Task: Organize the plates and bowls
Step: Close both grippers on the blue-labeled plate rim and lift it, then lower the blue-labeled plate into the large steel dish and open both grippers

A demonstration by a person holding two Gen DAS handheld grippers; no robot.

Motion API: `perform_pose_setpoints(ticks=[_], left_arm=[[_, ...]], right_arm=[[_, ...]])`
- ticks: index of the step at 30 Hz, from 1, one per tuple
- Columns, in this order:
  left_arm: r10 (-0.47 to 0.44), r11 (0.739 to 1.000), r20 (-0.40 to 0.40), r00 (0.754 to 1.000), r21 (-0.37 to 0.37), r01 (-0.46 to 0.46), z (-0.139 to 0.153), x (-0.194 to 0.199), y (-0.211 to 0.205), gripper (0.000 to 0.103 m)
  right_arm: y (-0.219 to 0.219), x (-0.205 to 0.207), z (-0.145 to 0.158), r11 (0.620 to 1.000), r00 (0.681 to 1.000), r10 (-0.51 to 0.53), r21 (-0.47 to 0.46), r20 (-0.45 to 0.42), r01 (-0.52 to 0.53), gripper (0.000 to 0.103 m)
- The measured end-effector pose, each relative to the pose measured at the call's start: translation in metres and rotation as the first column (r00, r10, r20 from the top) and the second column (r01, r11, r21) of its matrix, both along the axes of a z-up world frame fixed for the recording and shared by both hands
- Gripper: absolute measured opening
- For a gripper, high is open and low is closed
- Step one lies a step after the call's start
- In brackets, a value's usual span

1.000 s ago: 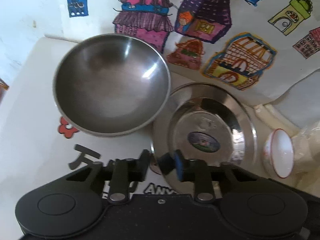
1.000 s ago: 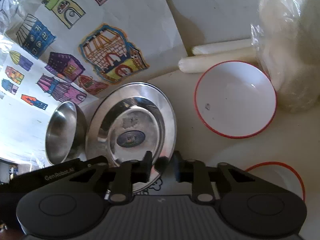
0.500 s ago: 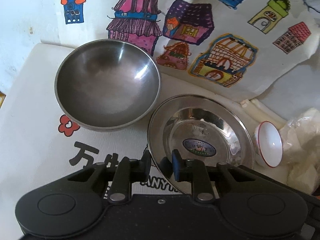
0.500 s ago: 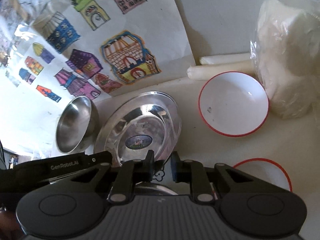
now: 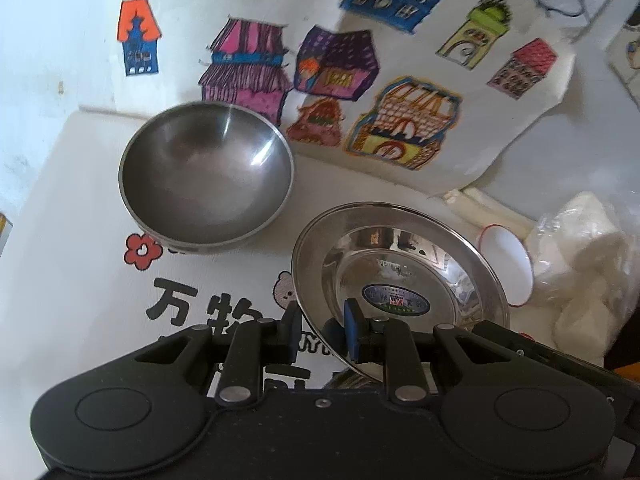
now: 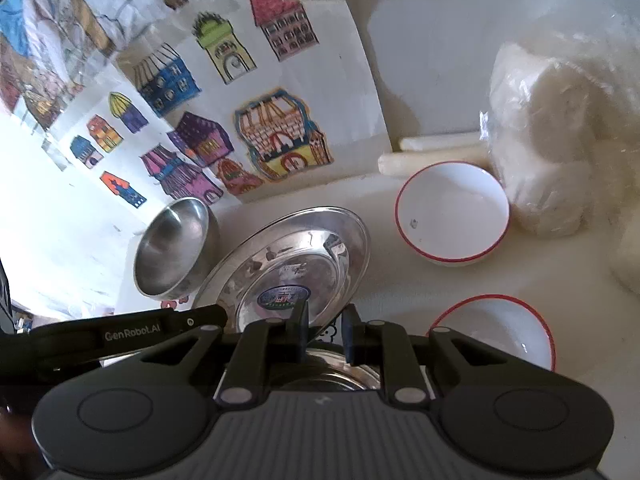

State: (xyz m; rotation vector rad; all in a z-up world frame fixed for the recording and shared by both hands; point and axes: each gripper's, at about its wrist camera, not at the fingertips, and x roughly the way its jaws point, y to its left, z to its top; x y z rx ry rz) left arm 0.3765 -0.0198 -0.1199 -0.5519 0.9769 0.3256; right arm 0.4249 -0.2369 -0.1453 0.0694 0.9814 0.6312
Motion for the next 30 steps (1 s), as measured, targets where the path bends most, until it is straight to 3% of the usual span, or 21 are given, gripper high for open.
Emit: perform_pose_setpoints(ticks=[11, 30], left_arm=[[-0.112, 0.994, 0.032, 0.993, 0.02, 0.111, 0.021, -0.027, -0.014, 0.025], [-0.262, 0.965, -0.074, 0.962, -0.001, 0.263, 0.014, -0.065, -0.038, 0.027]], right_arm=[[-0.025, -0.041, 0.016, 0.999, 0.999, -0.027, 0.024, 0.041, 0.026, 0.02], [-0.062, -0.096, -0.007, 0.997, 0.996, -0.066, 0.024, -0.06, 0.067, 0.021]])
